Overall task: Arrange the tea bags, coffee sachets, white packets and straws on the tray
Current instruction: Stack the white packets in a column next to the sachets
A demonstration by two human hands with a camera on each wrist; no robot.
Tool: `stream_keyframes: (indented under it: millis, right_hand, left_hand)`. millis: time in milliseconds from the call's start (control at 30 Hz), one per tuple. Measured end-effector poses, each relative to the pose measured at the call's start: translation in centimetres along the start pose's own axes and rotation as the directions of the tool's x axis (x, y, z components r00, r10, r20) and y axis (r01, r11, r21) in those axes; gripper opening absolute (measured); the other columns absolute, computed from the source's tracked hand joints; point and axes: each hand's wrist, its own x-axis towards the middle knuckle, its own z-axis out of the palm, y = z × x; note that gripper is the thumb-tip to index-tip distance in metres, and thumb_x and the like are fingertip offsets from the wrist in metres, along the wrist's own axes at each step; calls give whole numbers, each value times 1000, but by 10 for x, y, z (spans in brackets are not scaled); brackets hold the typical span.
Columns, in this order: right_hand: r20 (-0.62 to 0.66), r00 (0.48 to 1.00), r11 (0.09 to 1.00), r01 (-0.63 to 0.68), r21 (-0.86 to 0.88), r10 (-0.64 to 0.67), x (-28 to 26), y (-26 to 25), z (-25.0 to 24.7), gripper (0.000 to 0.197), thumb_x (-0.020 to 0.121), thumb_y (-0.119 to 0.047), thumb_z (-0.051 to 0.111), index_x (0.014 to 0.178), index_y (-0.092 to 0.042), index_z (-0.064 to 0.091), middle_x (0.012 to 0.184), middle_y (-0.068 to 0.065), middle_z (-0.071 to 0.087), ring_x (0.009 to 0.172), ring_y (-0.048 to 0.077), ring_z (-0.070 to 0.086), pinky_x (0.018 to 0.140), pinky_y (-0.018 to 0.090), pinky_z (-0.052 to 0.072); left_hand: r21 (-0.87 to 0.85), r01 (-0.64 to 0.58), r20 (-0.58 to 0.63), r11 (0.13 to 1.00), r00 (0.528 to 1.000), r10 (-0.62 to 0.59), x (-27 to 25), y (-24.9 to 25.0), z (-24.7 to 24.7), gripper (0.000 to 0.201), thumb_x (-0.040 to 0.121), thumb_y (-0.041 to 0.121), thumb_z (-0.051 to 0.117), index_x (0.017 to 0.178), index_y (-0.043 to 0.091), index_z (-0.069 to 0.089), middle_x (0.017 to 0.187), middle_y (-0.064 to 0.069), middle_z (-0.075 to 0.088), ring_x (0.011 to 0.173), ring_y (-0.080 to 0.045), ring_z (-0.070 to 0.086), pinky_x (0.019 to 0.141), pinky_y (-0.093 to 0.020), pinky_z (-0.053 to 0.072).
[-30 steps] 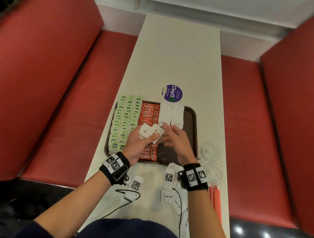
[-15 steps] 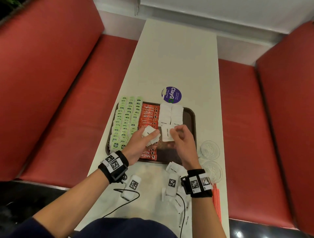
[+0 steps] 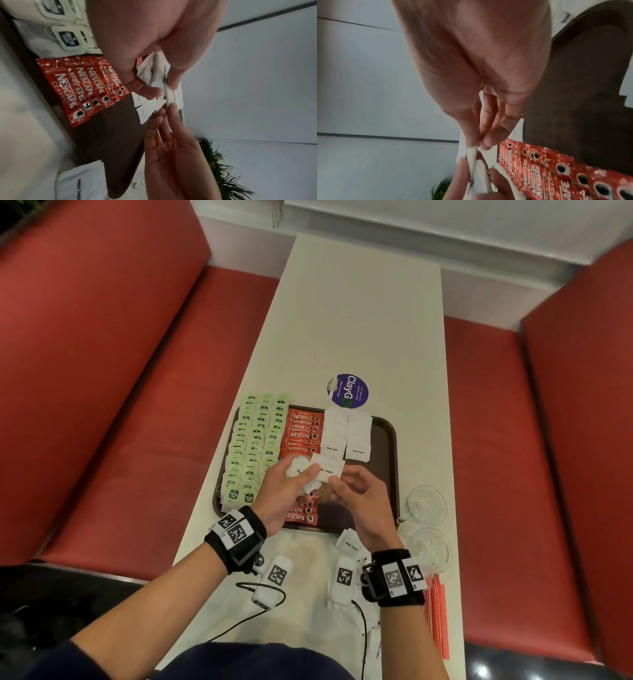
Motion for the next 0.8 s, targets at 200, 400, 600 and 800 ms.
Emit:
stream_keyframes:
  millis: [200,400,600,800]
  right_hand:
    - [-271,962,998,-27,-62,9,38,9,-13,22,98,-19,82,117,-14,72,98,4,82,88,20,77,93,40,64]
    - [-449,893,937,-117,-329,-46,88,32,-10,21,92,-24,85,100,-29,67,86,-5,77,86,19,76,97,50,62]
    - [-445,893,896,-140,-421,-69,99,43,4,21,92,-20,85,104,-17,68,85,-7,71,94,24,73,99,46,59]
    - [-434,897,819,-186,-542,-84,99,41,9,20,99,-27,78,111,-19,64,104,2,75,97,20,62,86,34,50]
  left_hand:
    - [-32,114,-5,993,993,-114,6,-5,-3,25,105,15,68,130,15,67,112,-13,77,88,-20,72,76,-32,63]
    - [-56,137,16,989,991,-136,8,-10,-13,37,105,-5,48,137,7,61,127,-24,73,110,-32,76,100,-45,62]
    - [-55,94,-14,994,995,-95,6,-6,-19,36,107,-5,55,138,12,57,128,-14,74,115,-28,76,105,-47,59]
    - [-38,78,-41,996,996,-80,6,-5,-18,40,101,-3,68,138,12,59,131,-12,74,122,-28,72,96,-39,64]
